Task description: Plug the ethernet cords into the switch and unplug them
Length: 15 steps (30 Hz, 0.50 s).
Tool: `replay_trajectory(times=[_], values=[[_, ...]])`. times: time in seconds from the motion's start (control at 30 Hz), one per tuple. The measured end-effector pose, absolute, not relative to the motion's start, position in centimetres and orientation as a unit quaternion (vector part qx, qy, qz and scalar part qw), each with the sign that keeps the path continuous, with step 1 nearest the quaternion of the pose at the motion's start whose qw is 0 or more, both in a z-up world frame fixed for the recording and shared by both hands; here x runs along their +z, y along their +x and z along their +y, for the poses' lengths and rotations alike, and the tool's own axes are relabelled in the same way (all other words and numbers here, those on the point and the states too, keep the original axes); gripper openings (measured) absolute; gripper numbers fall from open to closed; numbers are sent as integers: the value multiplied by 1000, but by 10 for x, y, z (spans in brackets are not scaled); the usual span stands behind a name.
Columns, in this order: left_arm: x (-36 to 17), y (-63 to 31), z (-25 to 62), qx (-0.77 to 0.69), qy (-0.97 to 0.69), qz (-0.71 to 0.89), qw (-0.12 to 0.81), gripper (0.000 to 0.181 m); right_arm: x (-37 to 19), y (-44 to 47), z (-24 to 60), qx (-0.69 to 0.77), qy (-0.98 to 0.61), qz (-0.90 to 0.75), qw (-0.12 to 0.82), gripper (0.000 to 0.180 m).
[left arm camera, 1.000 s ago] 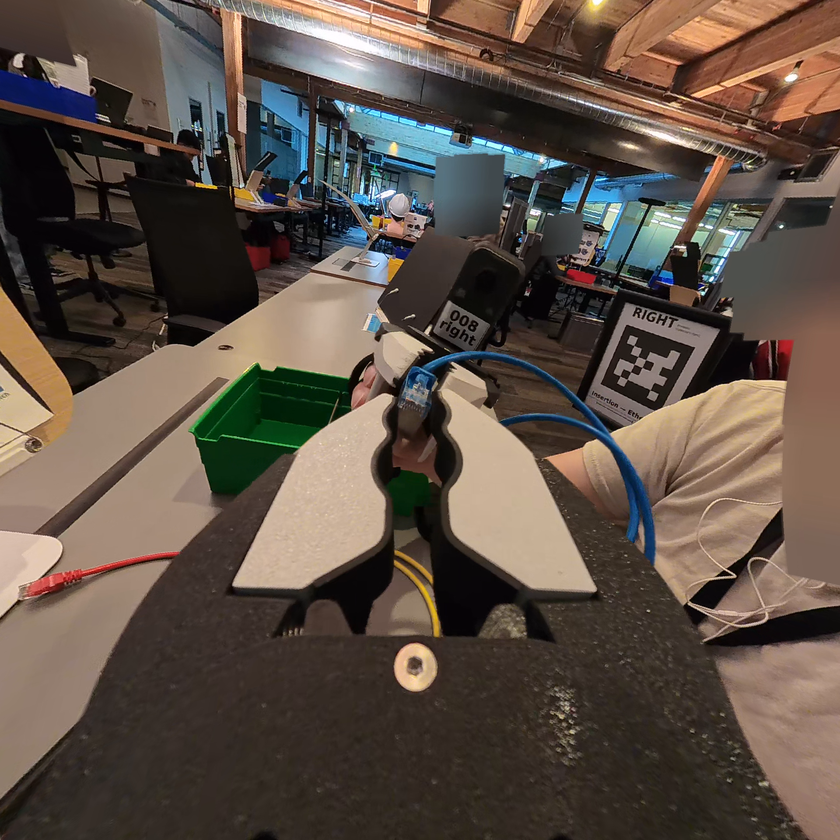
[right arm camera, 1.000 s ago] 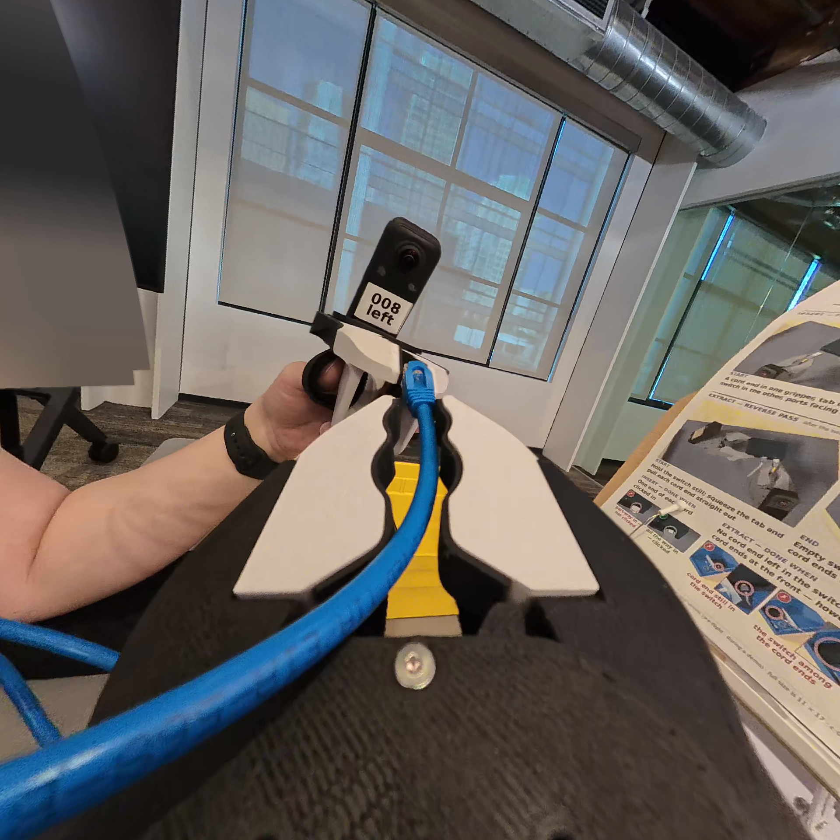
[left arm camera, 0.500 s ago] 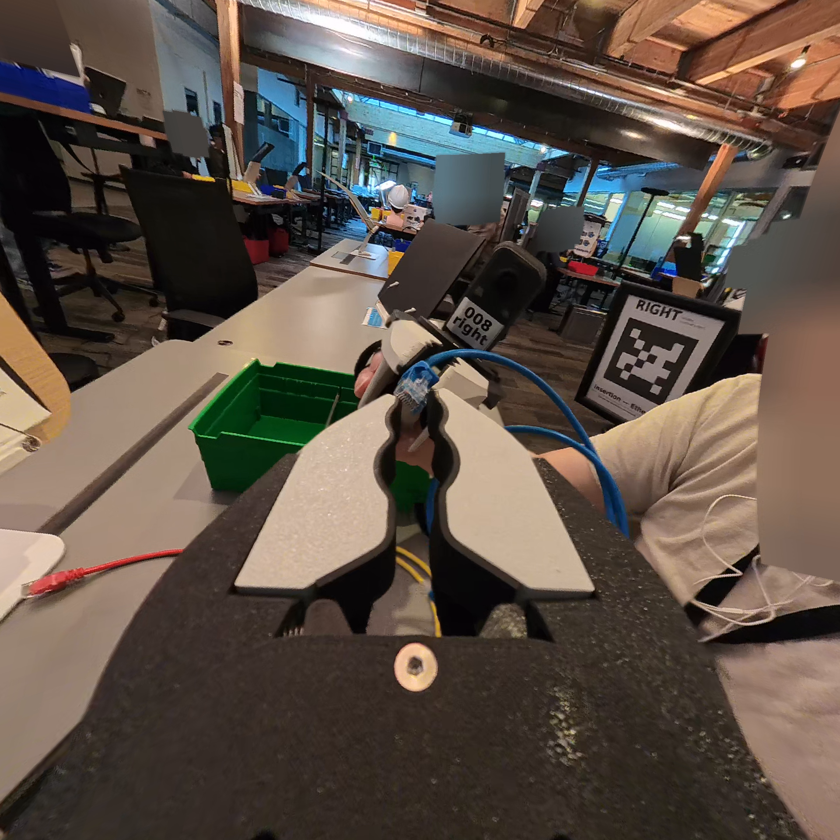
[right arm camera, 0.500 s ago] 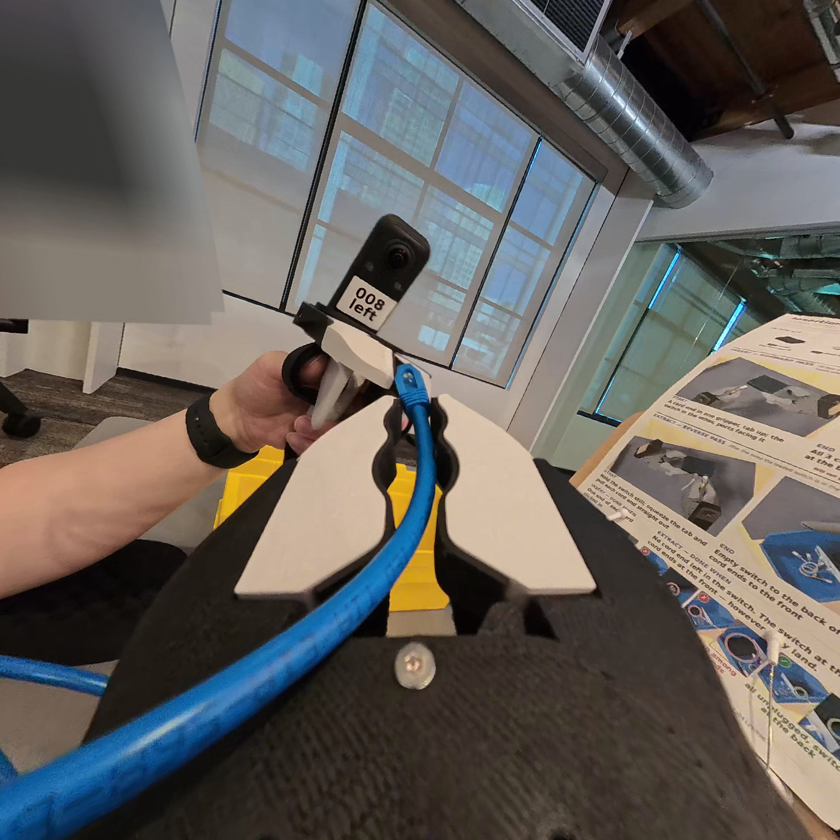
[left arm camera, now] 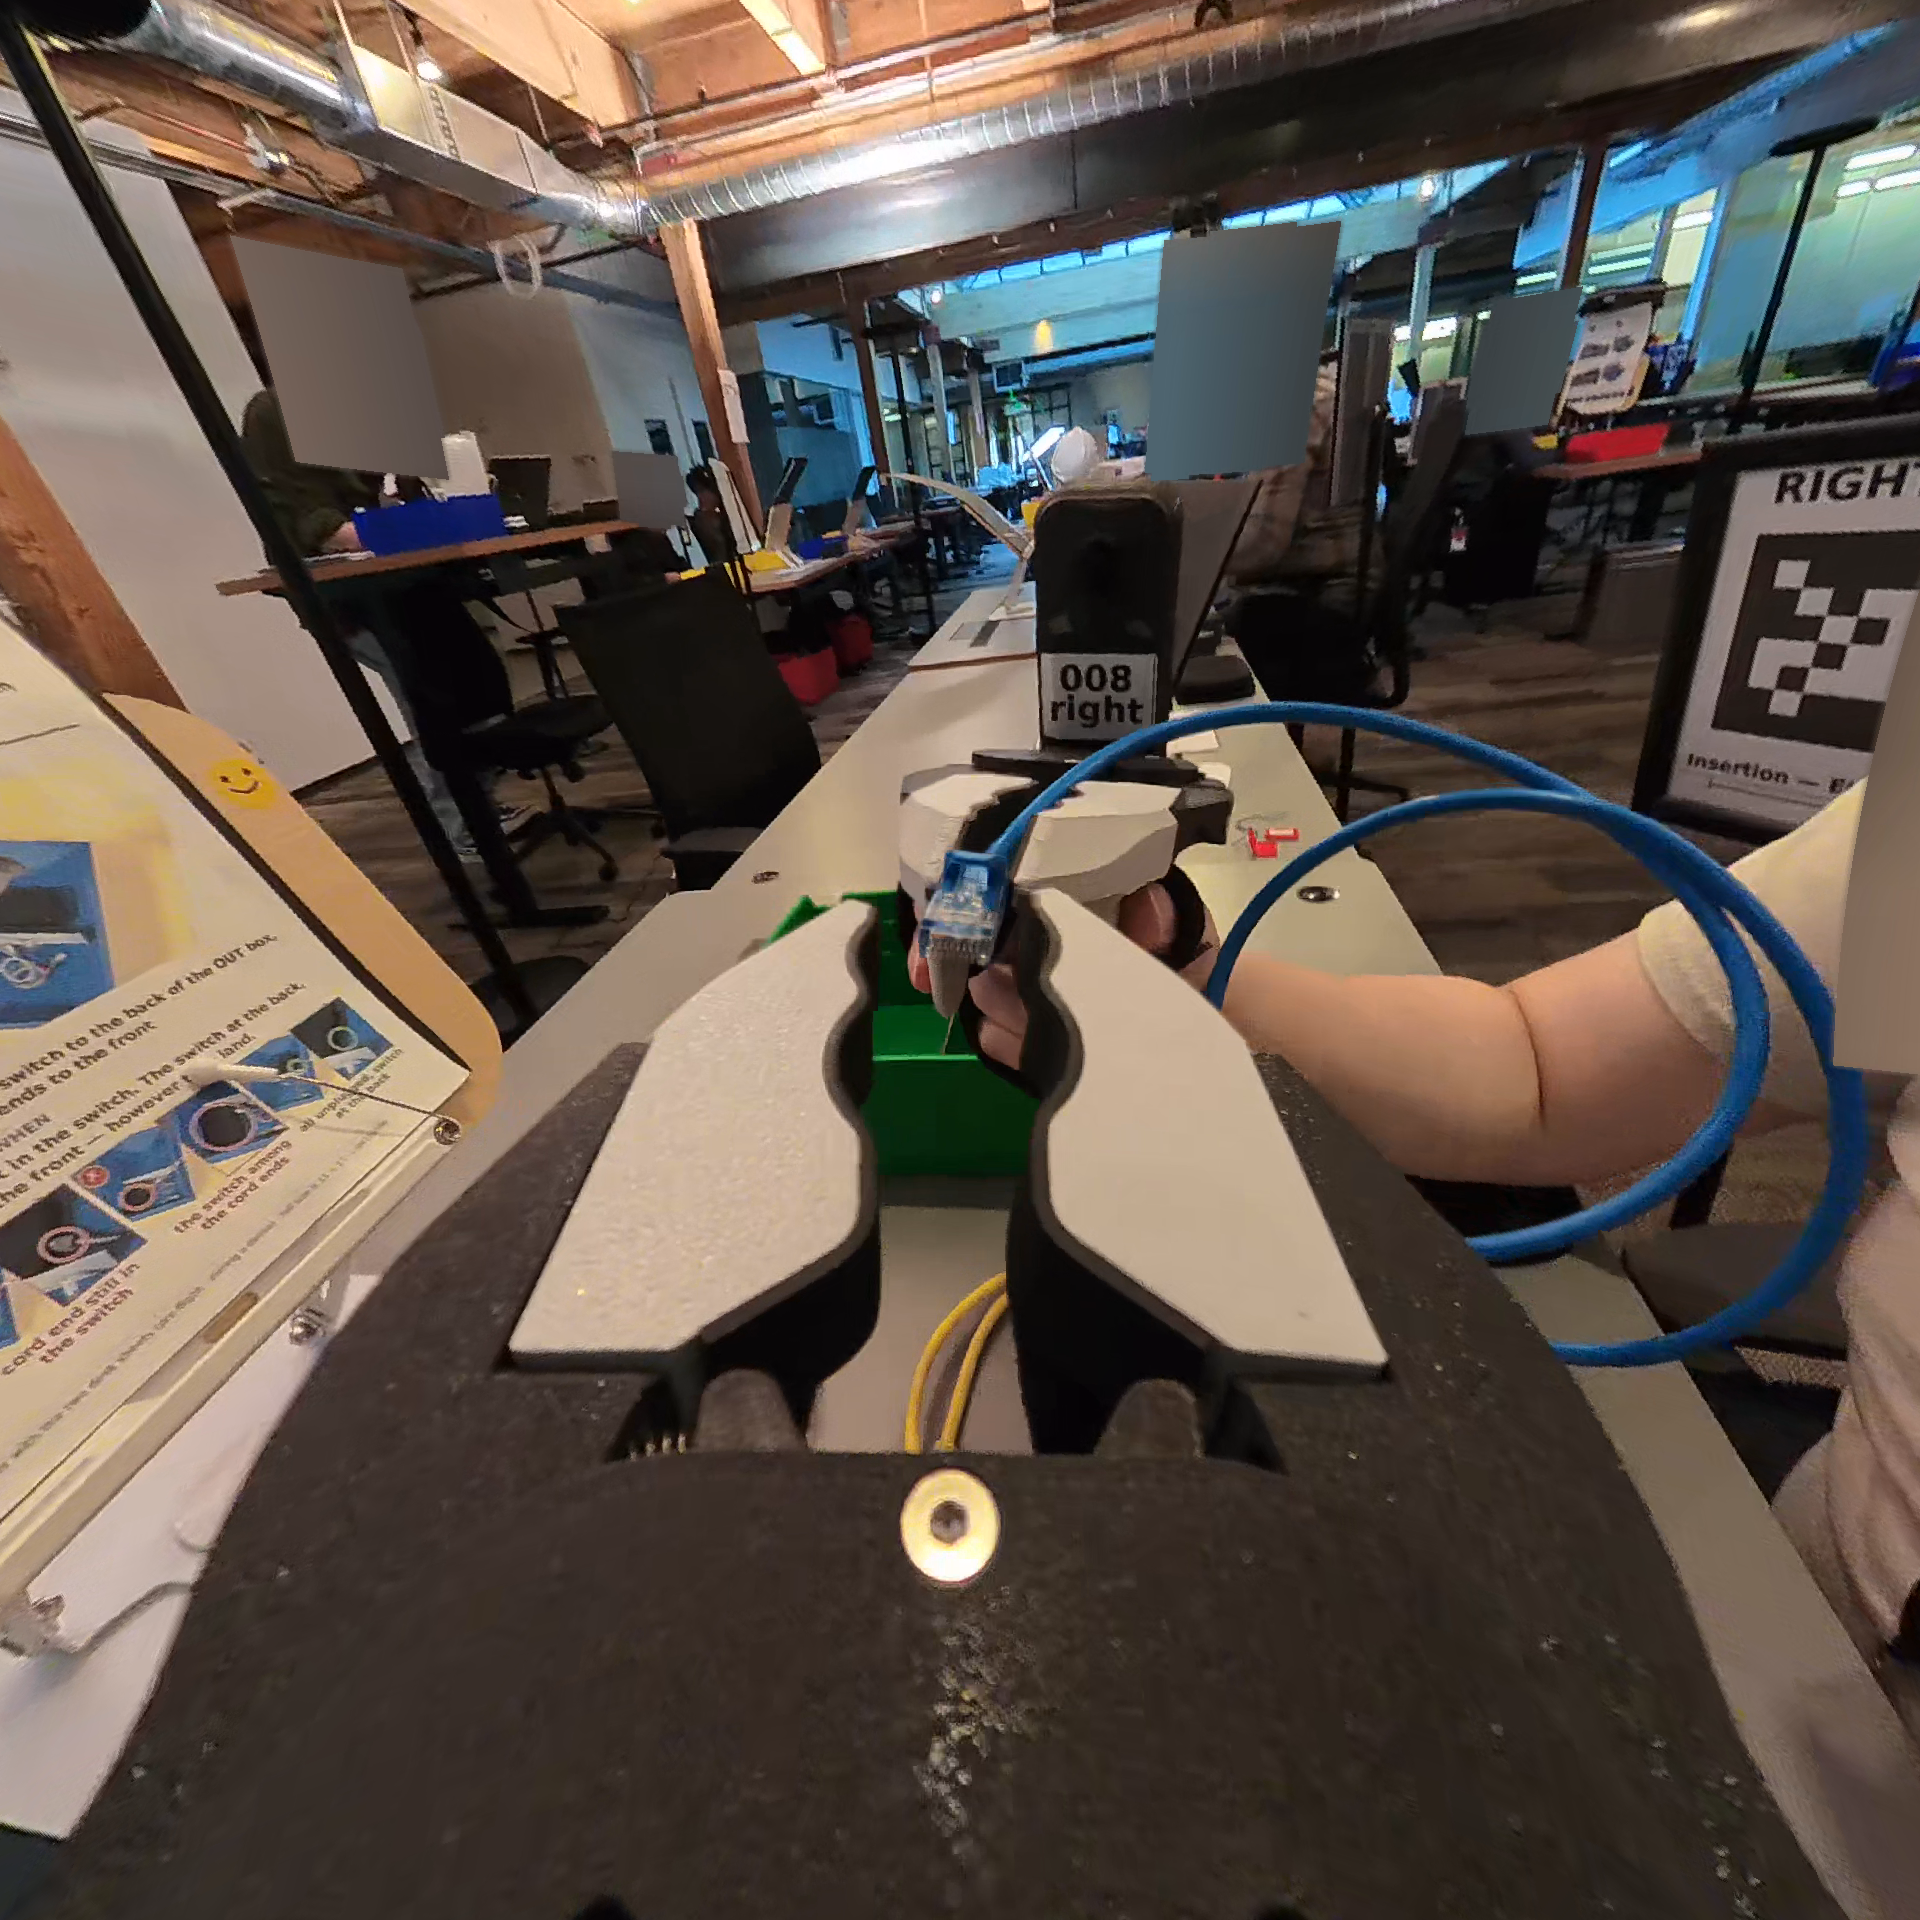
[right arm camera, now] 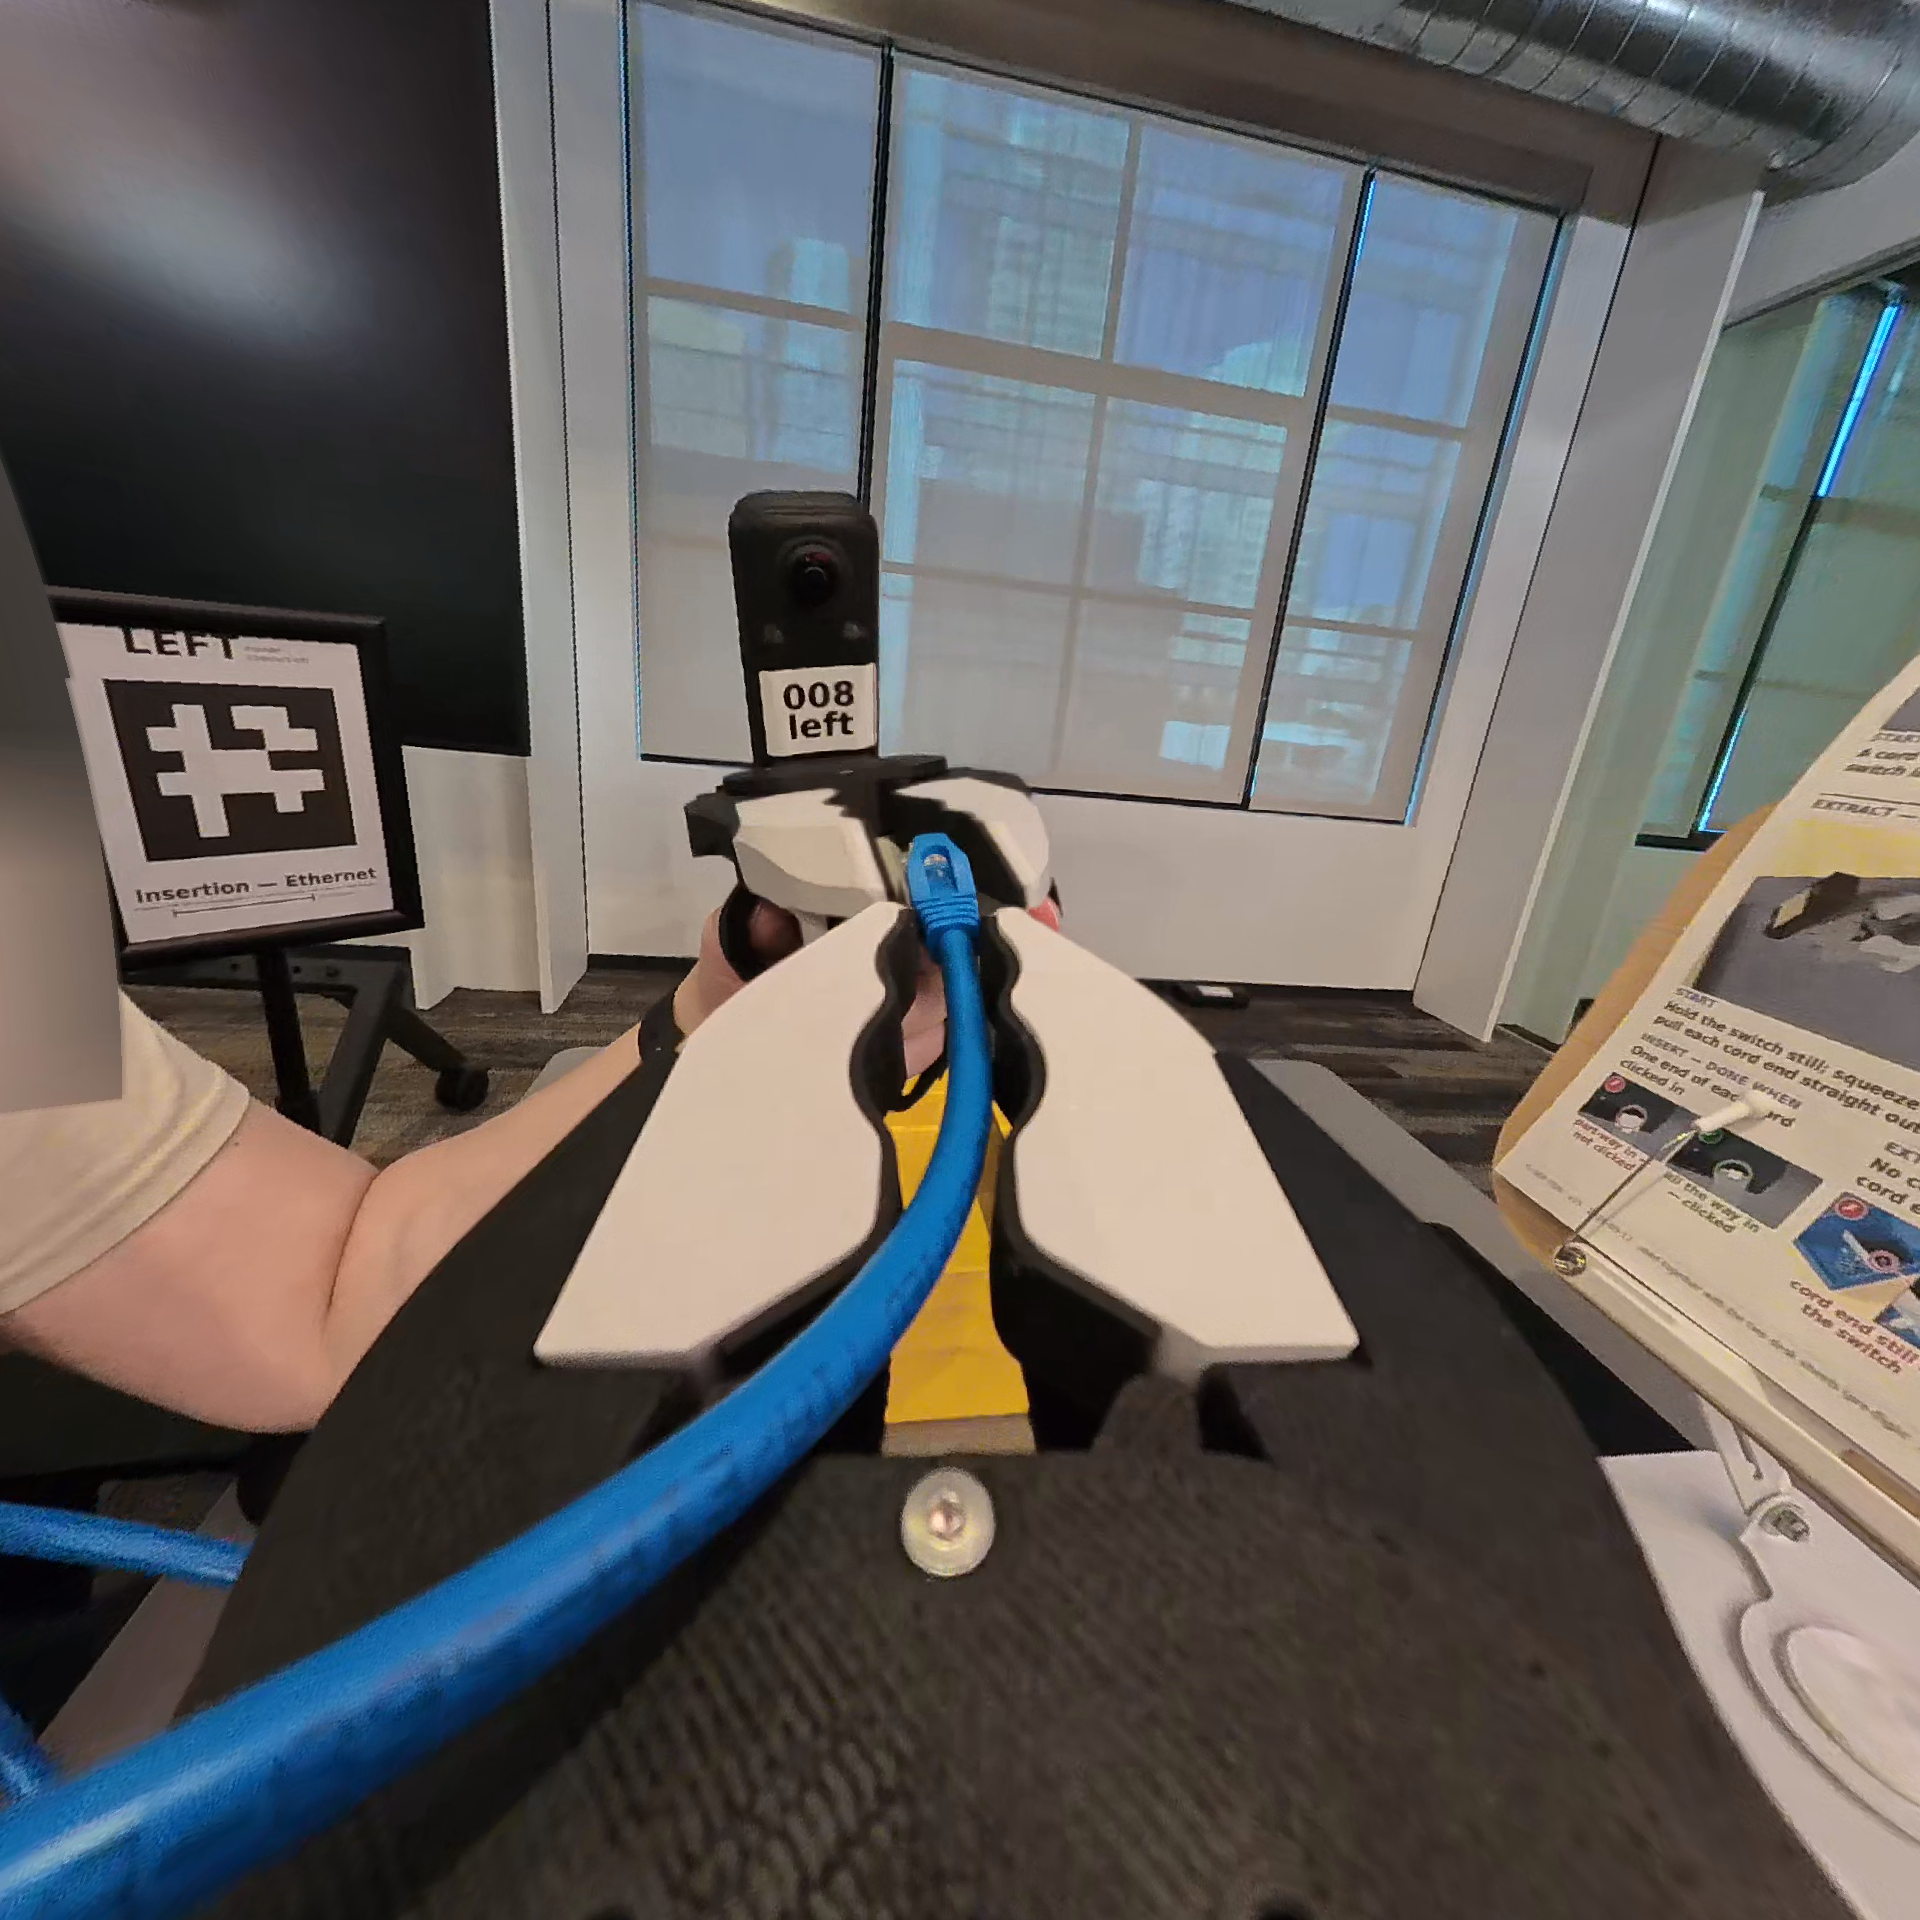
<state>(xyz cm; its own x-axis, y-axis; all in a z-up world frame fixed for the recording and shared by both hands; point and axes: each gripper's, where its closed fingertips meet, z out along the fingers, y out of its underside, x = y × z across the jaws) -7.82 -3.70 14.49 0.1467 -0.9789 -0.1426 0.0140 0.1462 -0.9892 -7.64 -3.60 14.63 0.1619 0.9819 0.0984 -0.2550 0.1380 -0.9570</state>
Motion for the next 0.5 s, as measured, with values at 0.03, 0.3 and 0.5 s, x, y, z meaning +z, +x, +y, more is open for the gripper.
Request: replay_trajectory(times=[0.03, 0.3, 0.5], values=[[143, -77, -36, -426, -495, 495, 574, 23, 145, -78, -37, 491, -434, -422, 626, 12], [137, -76, -39, -408, -489, 517, 572, 12, 143, -80, -37, 503, -438, -424, 612, 13], [137, -74, -43, -431, -496, 517, 548, 11, 145, -78, -41, 489, -410, -437, 634, 14]])
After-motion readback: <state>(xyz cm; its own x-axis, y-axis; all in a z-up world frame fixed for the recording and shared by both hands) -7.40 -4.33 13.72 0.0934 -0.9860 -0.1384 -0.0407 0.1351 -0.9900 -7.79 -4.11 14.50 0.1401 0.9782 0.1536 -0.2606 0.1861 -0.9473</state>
